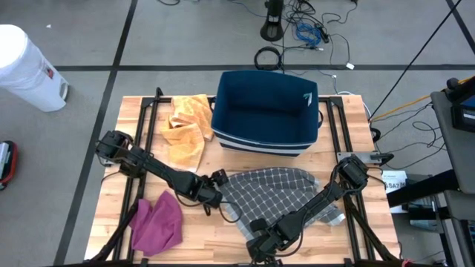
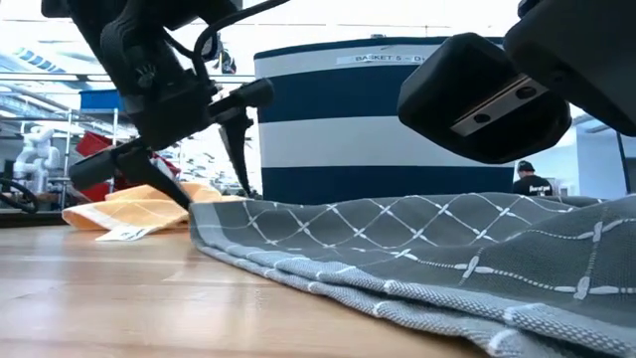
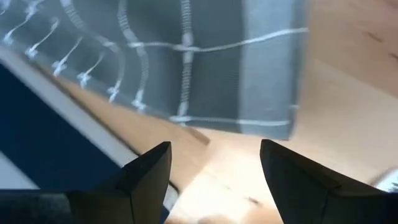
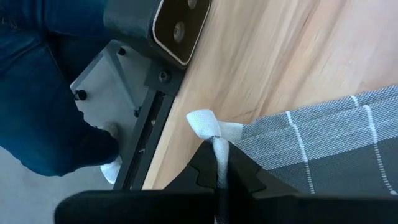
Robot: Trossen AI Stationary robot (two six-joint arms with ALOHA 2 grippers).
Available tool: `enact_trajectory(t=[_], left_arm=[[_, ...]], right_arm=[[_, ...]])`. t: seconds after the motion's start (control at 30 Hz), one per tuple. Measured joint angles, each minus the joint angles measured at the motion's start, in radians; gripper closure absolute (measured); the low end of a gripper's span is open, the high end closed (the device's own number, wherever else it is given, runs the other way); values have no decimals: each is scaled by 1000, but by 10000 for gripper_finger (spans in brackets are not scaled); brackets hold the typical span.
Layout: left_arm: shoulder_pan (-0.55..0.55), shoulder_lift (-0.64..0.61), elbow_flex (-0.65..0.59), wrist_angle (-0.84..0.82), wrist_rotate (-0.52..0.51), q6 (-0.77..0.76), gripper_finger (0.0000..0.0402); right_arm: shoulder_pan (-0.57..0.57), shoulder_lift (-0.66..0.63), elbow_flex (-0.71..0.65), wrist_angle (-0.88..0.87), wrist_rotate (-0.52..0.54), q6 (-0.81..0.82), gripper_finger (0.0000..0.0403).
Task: Fold towel
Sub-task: Fold the gray patterned towel
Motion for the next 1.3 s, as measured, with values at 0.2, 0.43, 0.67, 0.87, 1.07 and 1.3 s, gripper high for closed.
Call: enact_trajectory(t=[0.2,0.43,0.67,0.87,1.07,1.3], left_arm=[[-8,0,0,-13,91,33,172],[-58,0,0,17,83,79,201],[-64,0,0,26,35,81,202],[-73,0,0,27,15,114,202],[-73,0,0,26,18,142,202],[-73,0,0,60,25,153,202]], right_arm=[[0,0,0,1,4,22,402],[0,0,0,6,6,27,402],[0,0,0,15,2,40,402],[0,0,0,16,2,42,403],[0,0,0,17,1,41,403],[0,0,0,23,1,39,403]])
